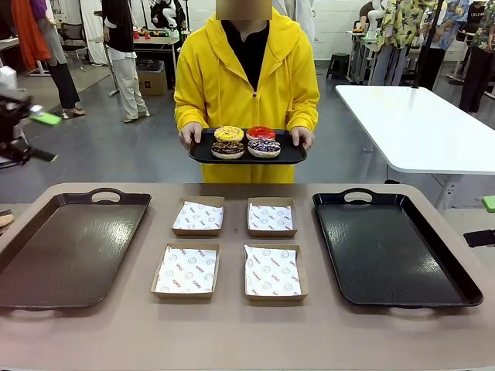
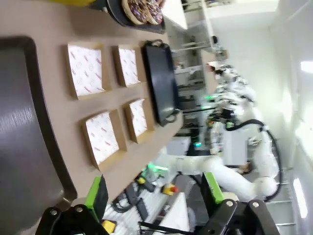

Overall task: Individually package the donuts and arrange them on the tray.
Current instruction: Pick up one Paper togo box.

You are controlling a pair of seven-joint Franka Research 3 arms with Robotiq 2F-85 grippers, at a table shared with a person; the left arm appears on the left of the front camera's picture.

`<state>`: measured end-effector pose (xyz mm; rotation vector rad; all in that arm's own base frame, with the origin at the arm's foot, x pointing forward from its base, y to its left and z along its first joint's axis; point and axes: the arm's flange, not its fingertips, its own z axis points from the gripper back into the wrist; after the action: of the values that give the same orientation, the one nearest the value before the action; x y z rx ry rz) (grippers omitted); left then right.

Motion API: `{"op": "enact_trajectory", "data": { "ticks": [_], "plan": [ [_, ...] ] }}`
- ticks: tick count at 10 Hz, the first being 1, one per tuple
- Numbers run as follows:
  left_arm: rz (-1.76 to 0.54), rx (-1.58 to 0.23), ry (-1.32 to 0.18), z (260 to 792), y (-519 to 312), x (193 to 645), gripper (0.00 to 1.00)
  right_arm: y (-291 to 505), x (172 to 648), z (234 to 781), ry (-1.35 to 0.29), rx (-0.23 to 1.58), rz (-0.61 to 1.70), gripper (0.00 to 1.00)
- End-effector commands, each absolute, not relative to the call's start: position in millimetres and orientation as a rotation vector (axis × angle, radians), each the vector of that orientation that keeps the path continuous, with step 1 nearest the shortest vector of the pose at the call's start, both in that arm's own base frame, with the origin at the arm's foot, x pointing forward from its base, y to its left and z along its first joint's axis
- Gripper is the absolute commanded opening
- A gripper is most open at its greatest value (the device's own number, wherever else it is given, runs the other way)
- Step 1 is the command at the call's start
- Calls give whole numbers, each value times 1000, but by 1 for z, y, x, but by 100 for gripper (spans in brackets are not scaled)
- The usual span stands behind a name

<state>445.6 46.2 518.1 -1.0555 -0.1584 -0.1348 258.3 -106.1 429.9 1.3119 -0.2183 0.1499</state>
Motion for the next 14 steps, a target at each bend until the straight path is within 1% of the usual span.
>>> {"op": "enact_trajectory", "data": {
  "ticks": [1, 2, 4, 7, 9, 11, 13, 14],
  "plan": [
    [-153, -834, -88, 523, 4, 484, 100, -107, 257, 430, -228, 1326, 158, 100],
    [-158, -692, -74, 523, -32, 504, 100, -107, 257, 430, -228, 1326, 158, 100],
    [-132, -503, -30, 500, -92, 532, 100, -107, 257, 430, -228, 1326, 158, 100],
    [-128, -304, -39, 452, -159, 558, 100, -107, 257, 430, -228, 1326, 158, 100],
    [-141, -213, -51, 417, -187, 565, 100, -107, 257, 430, -228, 1326, 158, 100],
    [-161, -135, -95, 389, -211, 570, 100, -107, 257, 430, -228, 1326, 158, 100],
    [-167, -93, -144, 377, -222, 574, 100, -107, 257, 430, -228, 1326, 158, 100],
    [-170, -107, -169, 378, -221, 575, 100, -107, 257, 430, -228, 1326, 158, 100]
  ]
}}
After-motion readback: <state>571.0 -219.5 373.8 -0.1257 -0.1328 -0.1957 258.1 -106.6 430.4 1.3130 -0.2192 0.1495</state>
